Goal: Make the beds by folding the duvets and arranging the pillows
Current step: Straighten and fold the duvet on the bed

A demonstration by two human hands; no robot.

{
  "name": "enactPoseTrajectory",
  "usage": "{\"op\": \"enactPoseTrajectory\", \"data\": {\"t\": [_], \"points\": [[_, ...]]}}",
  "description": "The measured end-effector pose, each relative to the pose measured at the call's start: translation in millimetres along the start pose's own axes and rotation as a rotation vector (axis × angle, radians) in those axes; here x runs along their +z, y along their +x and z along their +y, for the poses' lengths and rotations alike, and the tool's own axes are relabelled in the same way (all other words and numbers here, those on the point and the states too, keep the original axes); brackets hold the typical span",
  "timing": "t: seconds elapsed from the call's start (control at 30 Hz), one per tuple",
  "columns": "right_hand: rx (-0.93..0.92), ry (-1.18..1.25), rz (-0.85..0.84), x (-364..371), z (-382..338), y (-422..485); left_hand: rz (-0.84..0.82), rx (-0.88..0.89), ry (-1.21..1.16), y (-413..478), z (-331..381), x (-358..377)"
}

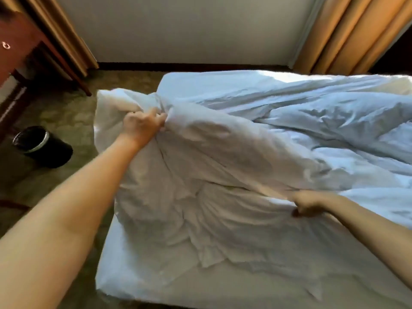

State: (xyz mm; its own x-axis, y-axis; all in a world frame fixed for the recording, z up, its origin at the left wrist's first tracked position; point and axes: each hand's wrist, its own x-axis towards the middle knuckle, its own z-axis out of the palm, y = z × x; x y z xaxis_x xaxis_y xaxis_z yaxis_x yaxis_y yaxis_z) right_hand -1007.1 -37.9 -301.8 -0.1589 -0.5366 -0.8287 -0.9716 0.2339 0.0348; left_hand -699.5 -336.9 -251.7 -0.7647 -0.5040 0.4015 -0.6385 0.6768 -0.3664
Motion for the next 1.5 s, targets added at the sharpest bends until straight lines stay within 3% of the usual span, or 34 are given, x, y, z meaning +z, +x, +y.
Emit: {"op": "enactPoseTrajectory", "data": {"t": [0.07,0.13,0.2,0.27,0.33,0.4,0.47,0.53,0.63,0.73,0.83,0.9,0.97,1.07,1.17,1.33,1.4,1.5], "points": [[-0.022,0.101,0.039,-28,6,-20,-0.034,-0.047,0.006,43,-35,-6],[0.003,0.202,0.118,-36,16,-33,-0.175,-0.246,0.008,77,-45,-7],[0.135,0.199,0.273,-26,23,-36,-0.448,-0.519,-0.064,103,-34,-1],[0.342,0.122,0.523,1,19,-26,-0.537,-0.639,-0.121,103,-9,12],[0.478,0.201,0.704,35,5,-8,-0.531,-0.523,-0.252,71,38,41],[0.490,0.275,0.941,71,-18,7,-0.494,-0.239,-0.428,-2,105,61],[0.499,0.259,1.141,102,-38,15,-0.695,-0.047,-0.548,-95,169,66],[0.538,0.300,1.242,127,-55,21,-0.939,-0.063,-0.647,-176,218,59],[0.711,0.618,1.165,163,-73,26,-1.113,-0.330,-0.691,-227,265,61],[0.879,0.915,0.771,203,-84,30,-1.035,-0.418,-0.710,-224,281,89],[0.622,0.719,0.457,246,-89,27,-0.880,-0.450,-0.708,-204,266,115],[0.470,0.569,0.376,264,-94,26,-0.903,-0.438,-0.742,-197,246,116],[0.389,0.344,0.486,266,-107,20,-0.853,-0.276,-0.660,-197,228,97],[0.313,0.203,0.681,254,-133,11,-0.849,-0.164,-0.538,-201,203,56],[0.178,0.117,0.811,234,-160,-8,-0.941,-0.190,-0.528,-209,169,-6],[0.107,0.083,1.045,201,-208,-47,-1.017,-0.191,-0.484,-232,103,-126],[0.149,0.095,1.052,179,-227,-74,-1.054,-0.145,-0.468,-240,82,-167],[0.212,0.203,0.992,136,-246,-135,-0.984,-0.058,-0.380,-236,51,-221]]}}
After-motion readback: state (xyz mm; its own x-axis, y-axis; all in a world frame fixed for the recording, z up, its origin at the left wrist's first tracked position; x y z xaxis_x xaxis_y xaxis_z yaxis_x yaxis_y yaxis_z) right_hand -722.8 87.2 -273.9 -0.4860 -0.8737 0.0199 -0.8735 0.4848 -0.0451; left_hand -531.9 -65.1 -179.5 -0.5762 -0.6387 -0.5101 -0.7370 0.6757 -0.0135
